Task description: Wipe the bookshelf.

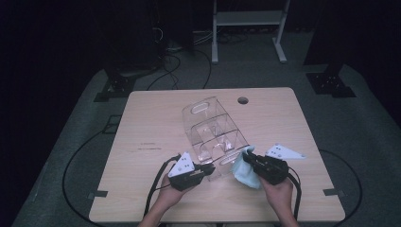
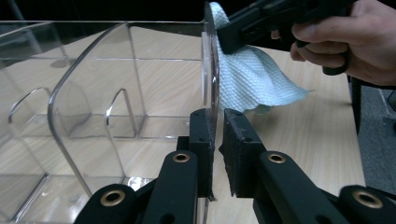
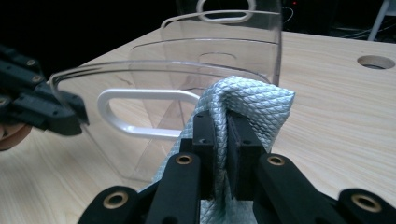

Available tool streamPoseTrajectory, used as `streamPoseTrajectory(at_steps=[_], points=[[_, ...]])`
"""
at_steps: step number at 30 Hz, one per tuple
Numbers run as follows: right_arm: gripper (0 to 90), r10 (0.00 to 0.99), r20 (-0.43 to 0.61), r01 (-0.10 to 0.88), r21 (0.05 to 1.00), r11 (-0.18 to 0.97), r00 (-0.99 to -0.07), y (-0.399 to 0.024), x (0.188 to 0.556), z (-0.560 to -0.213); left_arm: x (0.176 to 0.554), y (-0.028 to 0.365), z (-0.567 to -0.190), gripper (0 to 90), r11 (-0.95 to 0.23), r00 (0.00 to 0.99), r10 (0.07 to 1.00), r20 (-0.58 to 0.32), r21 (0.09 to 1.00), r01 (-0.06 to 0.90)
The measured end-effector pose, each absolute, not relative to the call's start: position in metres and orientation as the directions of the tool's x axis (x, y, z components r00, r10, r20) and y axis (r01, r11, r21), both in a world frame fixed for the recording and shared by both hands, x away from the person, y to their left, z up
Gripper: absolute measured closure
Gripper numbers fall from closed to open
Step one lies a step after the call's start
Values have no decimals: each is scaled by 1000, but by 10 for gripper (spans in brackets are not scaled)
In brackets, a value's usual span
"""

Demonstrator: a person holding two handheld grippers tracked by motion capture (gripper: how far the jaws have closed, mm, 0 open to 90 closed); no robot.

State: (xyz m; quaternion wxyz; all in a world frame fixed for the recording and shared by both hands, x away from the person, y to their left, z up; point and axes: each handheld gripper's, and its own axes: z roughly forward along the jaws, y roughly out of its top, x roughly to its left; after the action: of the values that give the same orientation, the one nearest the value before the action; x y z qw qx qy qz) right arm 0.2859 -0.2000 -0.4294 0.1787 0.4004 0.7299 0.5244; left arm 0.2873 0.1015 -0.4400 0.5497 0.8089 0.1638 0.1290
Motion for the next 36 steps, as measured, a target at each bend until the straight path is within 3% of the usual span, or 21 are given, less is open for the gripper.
streamPoseTrajectory(at_steps=[8, 15, 23, 32, 36], points=[[827, 734, 149, 385, 908, 164, -663, -187, 280, -427, 283, 97, -440, 814, -347, 917, 397, 27, 930, 123], [826, 776, 148, 395, 908, 139, -613, -208, 286, -426, 279, 87, -442, 808, -381, 933, 356, 45, 919, 101], [826, 773, 153, 396, 908, 135, -615, -211, 287, -426, 283, 102, -437, 746, -352, 920, 390, 28, 928, 121], [826, 778, 171, 403, 908, 114, -605, -218, 290, -428, 298, 127, -431, 591, -302, 884, 467, 9, 942, 150], [826, 774, 167, 400, 908, 120, -611, -218, 290, -430, 309, 133, -433, 410, -288, 849, 528, 14, 944, 164]])
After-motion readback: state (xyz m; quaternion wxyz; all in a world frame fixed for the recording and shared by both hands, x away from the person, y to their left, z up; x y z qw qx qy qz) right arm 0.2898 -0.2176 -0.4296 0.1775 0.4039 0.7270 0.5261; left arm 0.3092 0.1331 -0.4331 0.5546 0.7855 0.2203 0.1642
